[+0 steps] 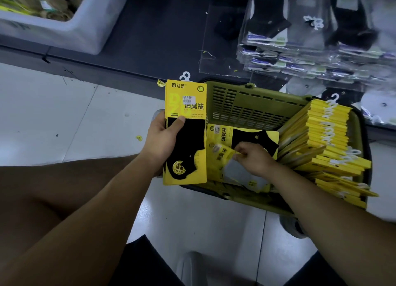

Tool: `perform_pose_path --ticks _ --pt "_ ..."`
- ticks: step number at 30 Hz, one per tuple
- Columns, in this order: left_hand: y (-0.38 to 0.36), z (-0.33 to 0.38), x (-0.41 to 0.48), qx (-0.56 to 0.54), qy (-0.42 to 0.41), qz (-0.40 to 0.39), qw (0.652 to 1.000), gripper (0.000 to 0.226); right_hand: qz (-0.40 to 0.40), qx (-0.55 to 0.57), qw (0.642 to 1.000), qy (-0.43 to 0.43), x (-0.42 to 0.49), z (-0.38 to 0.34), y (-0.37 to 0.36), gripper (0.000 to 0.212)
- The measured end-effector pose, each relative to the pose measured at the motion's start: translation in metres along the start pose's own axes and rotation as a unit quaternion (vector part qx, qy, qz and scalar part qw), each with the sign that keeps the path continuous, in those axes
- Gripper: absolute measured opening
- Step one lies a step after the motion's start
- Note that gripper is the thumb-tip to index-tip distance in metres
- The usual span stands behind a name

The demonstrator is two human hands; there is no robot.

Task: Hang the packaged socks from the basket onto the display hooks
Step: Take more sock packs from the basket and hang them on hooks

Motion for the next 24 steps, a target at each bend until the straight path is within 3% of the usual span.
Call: perform_pose_path --ticks 3,6,12,17,20,24 --pt "0.0 0.001 -0.001 -0.014 0.002 0.013 1.0 0.024 -0.008 0.128 0.991 -0.023 -0.008 -0.011 0.02 0.014" --pt "0.001 0.003 -0.003 -0.03 0.006 0.021 0.999 0.023 0.051 0.209 0.976 -0.037 -0.018 -0.021 0.037 0.017" --pt "0.0 0.011 -0.002 -0.012 -0.009 0.034 0.999 0.02 0.141 0.393 0.908 -0.005 -0.041 -0.057 0.067 0.025" --pt "-0.013 0.02 -0.009 -0.007 -0.023 0.014 1.0 0.038 0.007 0.5 0.866 -0.008 -0.054 -0.094 0.062 0.028" --pt "-0.02 0.022 -0.013 -0.037 -0.004 -0.011 0.999 0.058 -0.006 0.419 0.908 0.005 -0.055 -0.107 0.044 0.02" --pt "-0.02 0.018 -0.01 0.0 -0.034 -0.02 0.999 0.037 0.013 0.367 0.929 0.039 -0.048 -0.11 0.03 0.018"
Point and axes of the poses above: each hand's wrist, its own x-axis towards the middle knuckle, its own y-axis out of the back of the hand, z = x × y, the point moved 1 cm from there along x, towards the middle knuckle, and after that the axes turned 14 degrees about -y, right-handed, at the moved point
